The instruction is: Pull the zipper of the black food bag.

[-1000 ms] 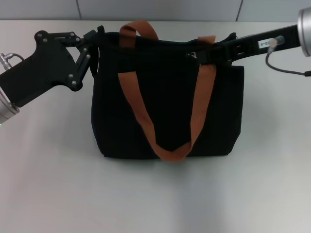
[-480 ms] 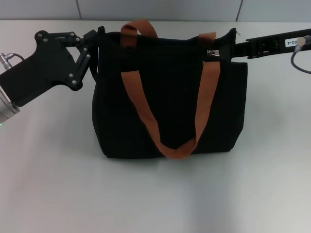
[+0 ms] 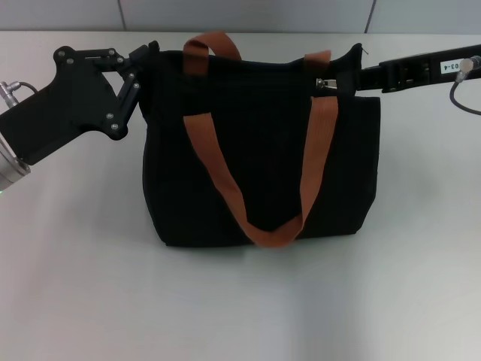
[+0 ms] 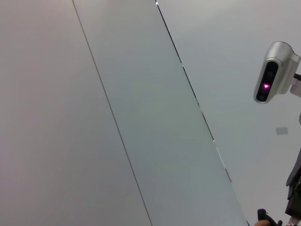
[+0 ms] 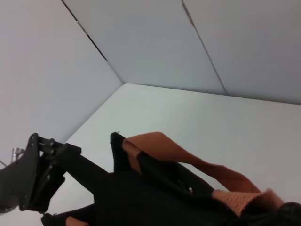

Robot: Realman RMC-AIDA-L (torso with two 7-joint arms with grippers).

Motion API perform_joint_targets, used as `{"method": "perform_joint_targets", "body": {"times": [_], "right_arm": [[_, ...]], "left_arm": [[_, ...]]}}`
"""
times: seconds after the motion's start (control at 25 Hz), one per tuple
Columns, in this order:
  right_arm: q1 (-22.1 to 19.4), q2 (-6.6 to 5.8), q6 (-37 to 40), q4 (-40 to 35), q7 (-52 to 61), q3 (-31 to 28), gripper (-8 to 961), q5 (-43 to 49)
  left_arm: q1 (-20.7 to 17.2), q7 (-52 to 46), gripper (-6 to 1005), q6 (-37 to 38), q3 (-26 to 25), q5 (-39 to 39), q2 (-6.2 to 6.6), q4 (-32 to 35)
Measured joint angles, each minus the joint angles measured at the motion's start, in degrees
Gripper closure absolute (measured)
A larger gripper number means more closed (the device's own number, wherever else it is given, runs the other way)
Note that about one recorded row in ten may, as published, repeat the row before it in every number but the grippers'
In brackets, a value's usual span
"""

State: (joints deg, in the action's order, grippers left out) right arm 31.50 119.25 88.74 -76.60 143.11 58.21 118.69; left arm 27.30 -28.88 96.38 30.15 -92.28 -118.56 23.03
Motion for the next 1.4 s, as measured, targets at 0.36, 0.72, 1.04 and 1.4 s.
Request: {"method": "perform_joint_targets", "body": {"times": [0.36,0.72,1.04,1.4], "right_arm": [[-0.2,-0.07,0.2,2.1,-1.9,-1.9,817,-3.5],[-3.3,-0.32,4.6,7.2,-19.6,-7.3,495,-20.7],[-3.2,-4.08,22.8,29.8,-49.7,-10.9,306,-29.2],[-6.3,-2.94,23.8,39.2,-79.0,-10.6,279,-16.6]], "left_arm": [[-0.1,0.1,878,0.1,0.2,0.0,-0.06,0.0],[-0.2,0.0,875,0.3,0.2,0.0,-0.07,-0.7],[-0.1,-0.2,873,0.0,0.4,0.0,-0.01,-1.3],[-0.2,-1.0,871,-0.2,0.4,-0.3,0.03,-1.4]]}}
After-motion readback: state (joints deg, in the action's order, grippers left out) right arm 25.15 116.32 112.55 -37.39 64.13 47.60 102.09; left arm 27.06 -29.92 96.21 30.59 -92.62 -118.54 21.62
